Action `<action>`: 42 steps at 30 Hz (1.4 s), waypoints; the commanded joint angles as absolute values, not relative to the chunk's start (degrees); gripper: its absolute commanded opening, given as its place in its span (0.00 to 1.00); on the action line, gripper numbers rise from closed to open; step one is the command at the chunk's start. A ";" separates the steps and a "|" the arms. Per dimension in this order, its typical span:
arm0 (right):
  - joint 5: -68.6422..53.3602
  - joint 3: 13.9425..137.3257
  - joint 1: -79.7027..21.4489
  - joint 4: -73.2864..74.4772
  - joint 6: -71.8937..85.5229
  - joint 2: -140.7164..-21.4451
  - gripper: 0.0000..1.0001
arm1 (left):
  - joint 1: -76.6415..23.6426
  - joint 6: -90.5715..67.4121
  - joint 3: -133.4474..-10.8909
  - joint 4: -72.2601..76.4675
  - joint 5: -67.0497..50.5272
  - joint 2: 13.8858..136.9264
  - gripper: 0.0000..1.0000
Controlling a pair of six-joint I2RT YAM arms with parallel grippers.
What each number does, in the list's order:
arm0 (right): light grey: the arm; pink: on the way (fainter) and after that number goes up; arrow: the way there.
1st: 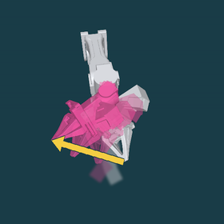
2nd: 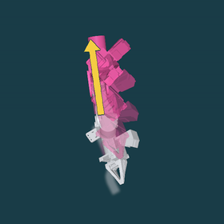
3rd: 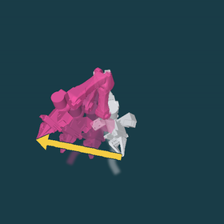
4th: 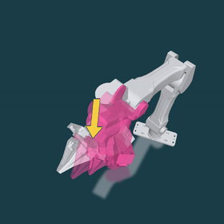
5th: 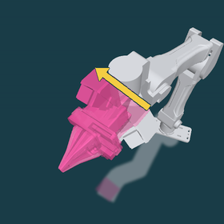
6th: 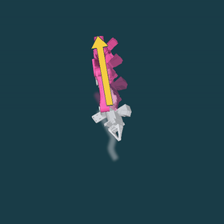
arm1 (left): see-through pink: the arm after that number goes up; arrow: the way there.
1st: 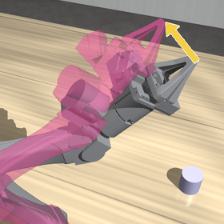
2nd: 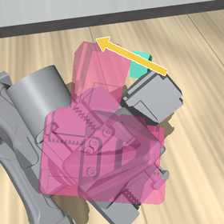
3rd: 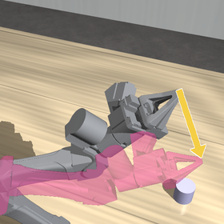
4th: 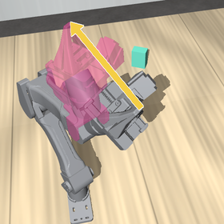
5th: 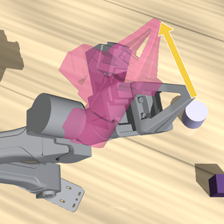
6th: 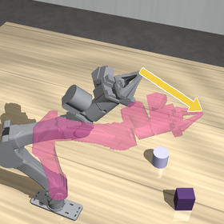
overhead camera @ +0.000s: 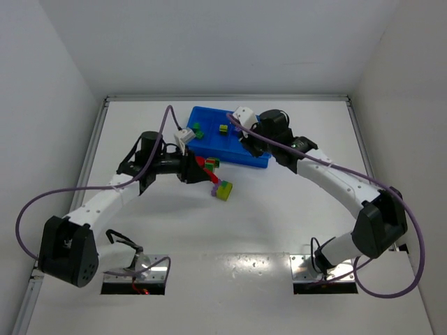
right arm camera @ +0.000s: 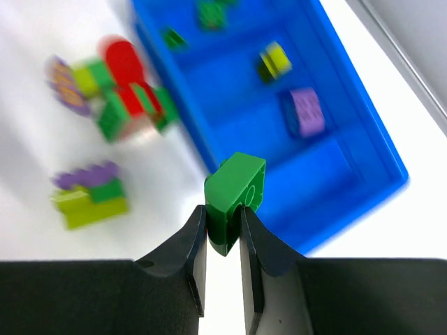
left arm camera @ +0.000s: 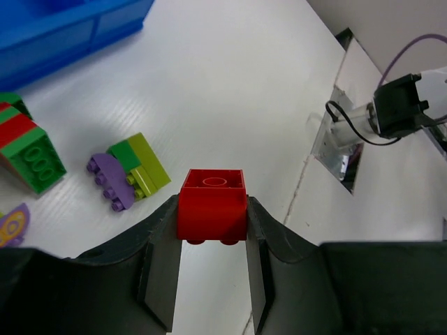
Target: Sort the legos into containers by color
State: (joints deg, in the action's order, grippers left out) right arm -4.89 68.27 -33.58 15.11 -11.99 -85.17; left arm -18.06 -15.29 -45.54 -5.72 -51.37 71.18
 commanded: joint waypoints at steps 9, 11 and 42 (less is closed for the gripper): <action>-2.63 67.05 -24.09 14.23 -11.96 -87.36 0.12 | -17.93 -11.95 -46.75 -7.64 -36.22 63.72 0.15; -7.70 69.24 -22.34 15.46 -11.07 -89.29 0.12 | -17.93 -11.95 -47.37 -7.65 -35.68 63.72 0.15; -23.03 122.70 -30.85 11.95 4.75 -140.00 0.22 | -1.93 -14.15 -53.26 -8.70 -37.97 65.03 0.15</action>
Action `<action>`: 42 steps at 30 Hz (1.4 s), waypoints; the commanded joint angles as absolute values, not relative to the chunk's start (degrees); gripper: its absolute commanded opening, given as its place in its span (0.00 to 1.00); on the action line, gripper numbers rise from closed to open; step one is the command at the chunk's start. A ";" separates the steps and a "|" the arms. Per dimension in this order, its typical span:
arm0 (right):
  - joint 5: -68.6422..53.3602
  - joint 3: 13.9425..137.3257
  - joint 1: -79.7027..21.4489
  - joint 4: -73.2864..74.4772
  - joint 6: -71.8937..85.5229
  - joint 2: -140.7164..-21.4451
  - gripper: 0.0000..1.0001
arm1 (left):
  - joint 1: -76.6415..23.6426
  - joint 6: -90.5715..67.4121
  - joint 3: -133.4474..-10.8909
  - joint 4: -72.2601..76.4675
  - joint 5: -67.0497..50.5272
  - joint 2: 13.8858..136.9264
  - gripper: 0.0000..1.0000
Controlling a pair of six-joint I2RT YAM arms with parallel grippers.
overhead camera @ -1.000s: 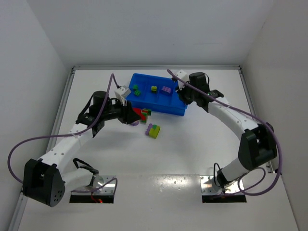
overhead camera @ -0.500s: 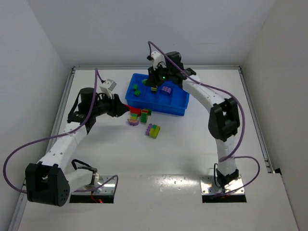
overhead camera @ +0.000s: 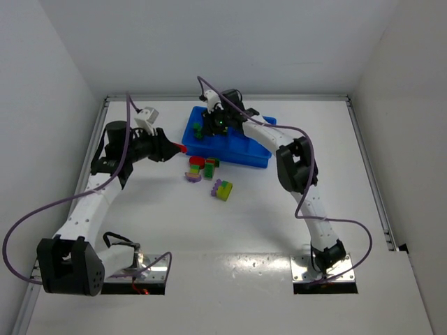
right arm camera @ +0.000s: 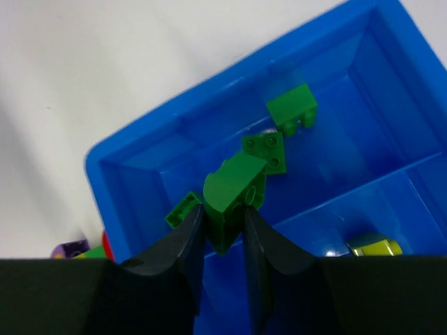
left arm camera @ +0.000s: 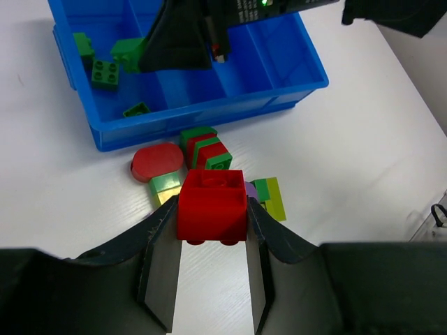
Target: Sort the legos into containers by color
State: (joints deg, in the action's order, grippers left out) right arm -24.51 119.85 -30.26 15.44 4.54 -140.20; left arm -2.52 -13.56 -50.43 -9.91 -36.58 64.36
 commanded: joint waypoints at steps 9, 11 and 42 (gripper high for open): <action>-20.83 122.70 -33.22 10.90 3.52 -138.44 0.63 | -1.93 -13.54 -53.26 -8.18 -38.50 66.09 0.15; -20.83 122.09 -33.22 11.77 3.52 -133.98 0.64 | -1.93 -13.01 -53.88 -8.17 -38.50 66.70 0.15; -10.99 59.68 -0.44 34.54 -2.73 -62.31 0.68 | -30.58 -16.79 -112.32 -0.96 -29.99 132.00 0.28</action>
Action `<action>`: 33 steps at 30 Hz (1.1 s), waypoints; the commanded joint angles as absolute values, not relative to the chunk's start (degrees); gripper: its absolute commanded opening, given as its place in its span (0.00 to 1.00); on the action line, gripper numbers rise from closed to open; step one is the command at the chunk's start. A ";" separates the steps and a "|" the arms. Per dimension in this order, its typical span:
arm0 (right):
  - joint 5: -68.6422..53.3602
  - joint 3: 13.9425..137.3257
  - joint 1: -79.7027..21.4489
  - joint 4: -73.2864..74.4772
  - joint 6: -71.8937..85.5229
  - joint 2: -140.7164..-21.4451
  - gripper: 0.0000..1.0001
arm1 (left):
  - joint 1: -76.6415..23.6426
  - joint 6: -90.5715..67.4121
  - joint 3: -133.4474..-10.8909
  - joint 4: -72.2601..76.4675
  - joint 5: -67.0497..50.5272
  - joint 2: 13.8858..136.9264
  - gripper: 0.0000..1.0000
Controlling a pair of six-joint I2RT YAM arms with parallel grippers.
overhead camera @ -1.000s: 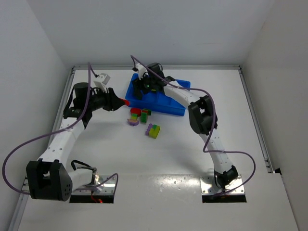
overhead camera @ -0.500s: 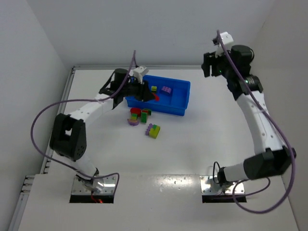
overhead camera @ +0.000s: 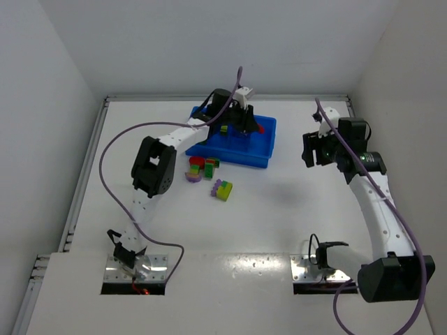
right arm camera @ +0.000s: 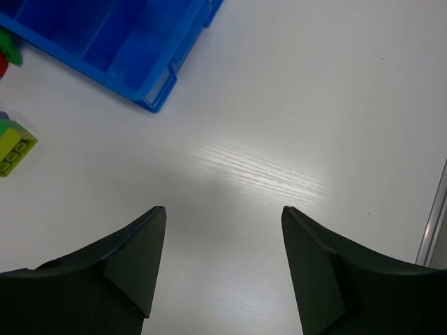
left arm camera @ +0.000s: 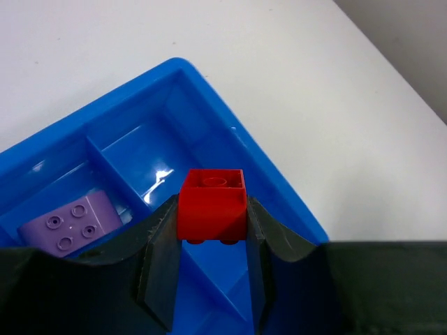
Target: Sort the legos into containers by color
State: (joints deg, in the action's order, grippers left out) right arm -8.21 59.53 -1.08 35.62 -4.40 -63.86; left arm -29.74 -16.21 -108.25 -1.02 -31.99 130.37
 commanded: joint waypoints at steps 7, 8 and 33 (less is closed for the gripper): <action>-14.50 60.21 0.18 35.68 -2.72 -62.93 0.68 | -31.11 -15.38 -117.24 -1.58 -26.37 137.54 0.49; -14.50 60.21 0.18 35.68 -2.72 -62.93 0.68 | -31.11 -14.86 -117.25 -1.58 -26.37 138.16 0.55; -21.18 58.36 -31.01 30.33 -16.00 -75.84 0.69 | -17.41 -3.96 -74.72 -19.50 -20.40 72.45 0.68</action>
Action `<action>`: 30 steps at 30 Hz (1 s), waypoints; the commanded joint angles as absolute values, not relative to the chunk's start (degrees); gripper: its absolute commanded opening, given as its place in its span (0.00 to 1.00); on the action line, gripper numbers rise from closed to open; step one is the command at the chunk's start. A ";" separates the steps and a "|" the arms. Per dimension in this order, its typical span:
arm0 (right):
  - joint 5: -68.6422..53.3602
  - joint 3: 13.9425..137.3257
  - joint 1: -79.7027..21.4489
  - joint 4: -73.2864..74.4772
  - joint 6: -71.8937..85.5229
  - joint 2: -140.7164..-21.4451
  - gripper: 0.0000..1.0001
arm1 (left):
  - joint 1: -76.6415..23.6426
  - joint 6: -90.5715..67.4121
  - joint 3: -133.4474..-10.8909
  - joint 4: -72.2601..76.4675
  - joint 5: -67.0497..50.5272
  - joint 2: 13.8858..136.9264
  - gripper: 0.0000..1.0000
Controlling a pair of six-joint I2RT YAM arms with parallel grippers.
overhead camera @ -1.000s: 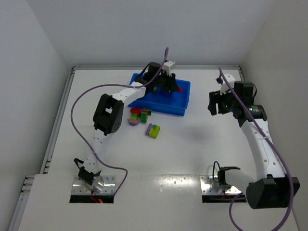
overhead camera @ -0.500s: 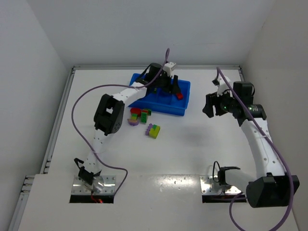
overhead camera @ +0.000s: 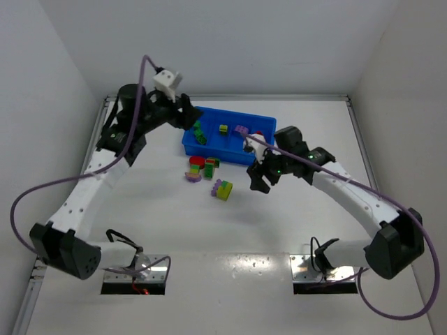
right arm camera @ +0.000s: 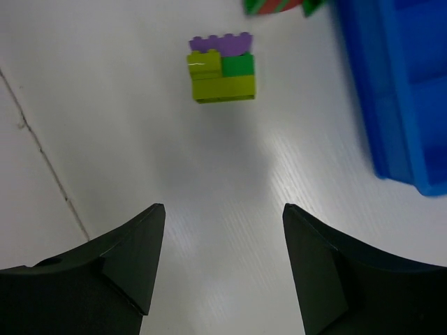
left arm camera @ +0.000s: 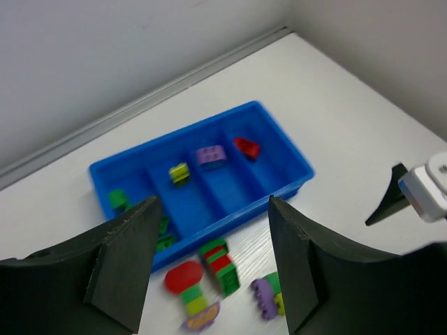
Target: Sort the legos into containers by color
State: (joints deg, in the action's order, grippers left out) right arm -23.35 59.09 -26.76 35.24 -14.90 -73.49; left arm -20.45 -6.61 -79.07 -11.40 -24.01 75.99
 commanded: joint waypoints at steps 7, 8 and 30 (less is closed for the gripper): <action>-18.38 58.89 -33.13 24.00 -11.17 -81.56 0.69 | -15.21 3.77 -65.85 -29.44 -12.23 65.40 0.66; -16.19 58.89 -33.13 23.47 -11.16 -81.56 0.69 | -15.21 3.78 -64.35 -29.44 -11.09 63.82 0.64; -12.48 56.95 -31.46 22.94 -10.11 -80.68 0.69 | -19.95 -7.38 -58.35 -21.88 -2.37 84.17 0.61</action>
State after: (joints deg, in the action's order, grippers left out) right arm -13.43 57.06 -31.94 25.26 -10.68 -81.69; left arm -19.46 -3.79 -54.87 -25.06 -1.96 80.05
